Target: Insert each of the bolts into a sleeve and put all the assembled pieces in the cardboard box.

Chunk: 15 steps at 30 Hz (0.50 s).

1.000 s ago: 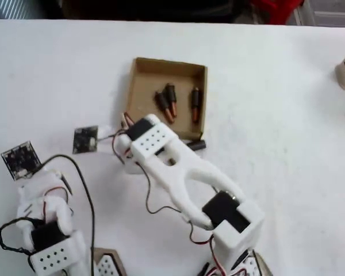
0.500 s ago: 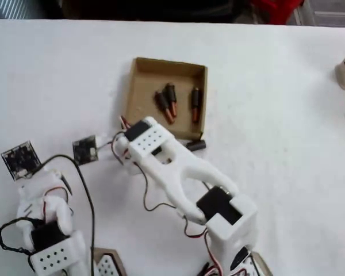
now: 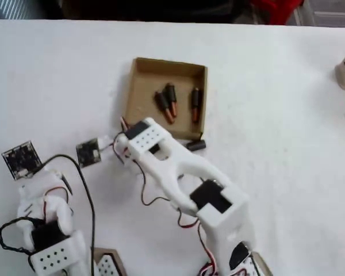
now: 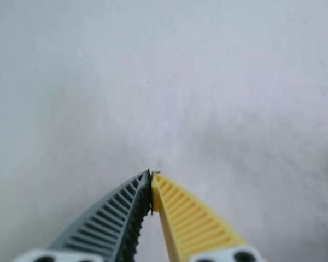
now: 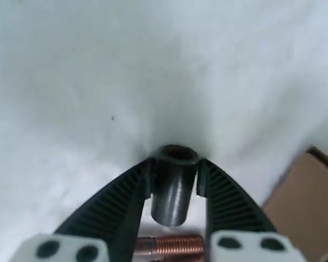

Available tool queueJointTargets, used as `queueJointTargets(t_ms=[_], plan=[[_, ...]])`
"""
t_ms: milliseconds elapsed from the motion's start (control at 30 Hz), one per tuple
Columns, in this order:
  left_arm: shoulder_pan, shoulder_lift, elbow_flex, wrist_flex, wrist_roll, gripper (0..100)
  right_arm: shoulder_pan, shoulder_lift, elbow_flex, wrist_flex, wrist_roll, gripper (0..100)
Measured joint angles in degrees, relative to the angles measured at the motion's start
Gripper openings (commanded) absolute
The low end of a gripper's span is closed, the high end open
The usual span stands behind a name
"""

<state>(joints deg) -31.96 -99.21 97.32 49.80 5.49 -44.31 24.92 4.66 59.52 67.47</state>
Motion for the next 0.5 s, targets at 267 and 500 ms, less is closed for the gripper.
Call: queueJointTargets(t_ms=[267, 500], plan=[[0.0, 0.0, 0.0, 0.0, 0.0, 2, 0.88, 2.37, -3.69, 1.05, -2.11, 2.5], [0.0, 0.0, 0.0, 0.0, 0.0, 2, 2.64, 0.88, -4.04, 2.29, -11.96, 1.8]])
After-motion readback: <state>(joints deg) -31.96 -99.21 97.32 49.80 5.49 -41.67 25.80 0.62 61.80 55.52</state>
